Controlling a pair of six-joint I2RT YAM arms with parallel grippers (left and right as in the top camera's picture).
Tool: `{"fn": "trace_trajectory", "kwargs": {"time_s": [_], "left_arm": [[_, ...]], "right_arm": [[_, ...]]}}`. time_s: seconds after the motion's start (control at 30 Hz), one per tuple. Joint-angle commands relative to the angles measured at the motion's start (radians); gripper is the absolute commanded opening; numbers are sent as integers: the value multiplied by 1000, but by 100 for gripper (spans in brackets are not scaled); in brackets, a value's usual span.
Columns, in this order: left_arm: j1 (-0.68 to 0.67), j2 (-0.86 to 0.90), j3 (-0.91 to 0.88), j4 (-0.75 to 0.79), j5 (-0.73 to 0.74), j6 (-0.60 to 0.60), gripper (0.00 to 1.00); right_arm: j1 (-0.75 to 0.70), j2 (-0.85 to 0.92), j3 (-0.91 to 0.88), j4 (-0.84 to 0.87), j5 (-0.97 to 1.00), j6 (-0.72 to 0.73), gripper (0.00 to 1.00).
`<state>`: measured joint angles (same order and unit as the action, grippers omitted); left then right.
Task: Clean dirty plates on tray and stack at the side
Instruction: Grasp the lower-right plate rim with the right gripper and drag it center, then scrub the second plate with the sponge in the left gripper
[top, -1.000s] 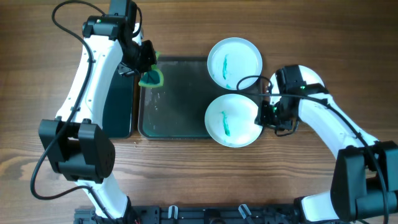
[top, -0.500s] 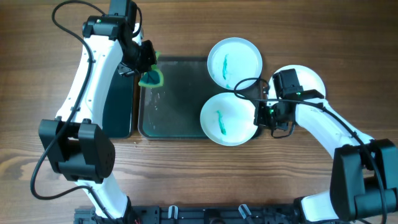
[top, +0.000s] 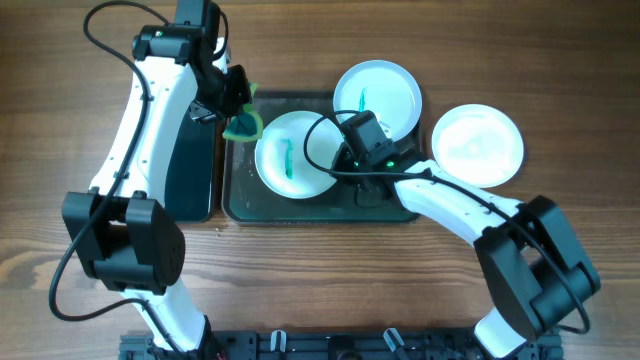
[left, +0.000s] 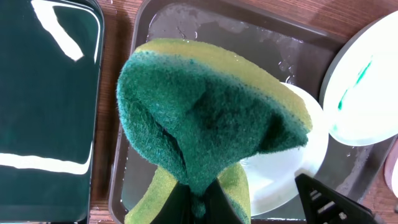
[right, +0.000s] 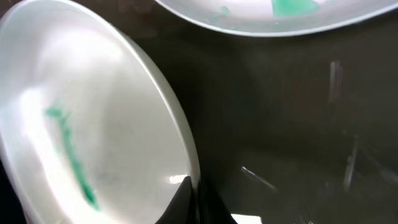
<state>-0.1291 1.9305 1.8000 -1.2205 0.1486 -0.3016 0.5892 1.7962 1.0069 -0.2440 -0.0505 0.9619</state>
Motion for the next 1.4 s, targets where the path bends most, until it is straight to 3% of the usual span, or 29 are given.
{"fn": "trace_trajectory", "kwargs": {"time_s": [0.0,0.13,0.3,0.5,0.57,0.6,0.73,1.03,1.07,1.13,1.17,1.2,1.23,1.3,1.37], "left_arm": [[0,-15,10,1,15,5,4],[0,-15,10,1,15,5,4],[0,-15,10,1,15,5,4],[0,-3,2,4,15,5,4],[-4,23,-3,0,16,5,4],[-13,39,-3,0,17,5,4],[-73,101,-46,29,16,10,4],[-124,275,-259,254,28,11,4],[-125,275,-263,261,66,35,4],[-138,275,-264,271,464,339,4],[-145,275,-264,279,578,425,4],[-151,275,-264,302,577,425,4],[-153,275,-264,336,554,415,4],[-153,275,-264,422,367,274,4],[-148,275,-255,461,-110,18,4]], "right_arm": [[0,59,31,8,-56,3,11],[-8,79,140,-126,-68,-106,28],[-90,101,220,-183,-131,-289,29],[-100,269,338,-232,-237,-356,22],[-100,274,338,-232,-235,-348,7],[-100,274,338,-232,-235,-331,5],[-100,274,338,-233,-236,-332,4],[-100,274,338,-232,-239,-335,4],[-100,274,338,-232,-239,-335,4],[-100,274,338,-229,-239,-335,4],[-100,274,338,-229,-239,-335,4],[-100,274,338,-229,-239,-335,4],[-100,274,338,-229,-239,-334,4],[-100,274,338,-229,-239,-334,4],[-100,274,338,-229,-239,-335,4]]}}
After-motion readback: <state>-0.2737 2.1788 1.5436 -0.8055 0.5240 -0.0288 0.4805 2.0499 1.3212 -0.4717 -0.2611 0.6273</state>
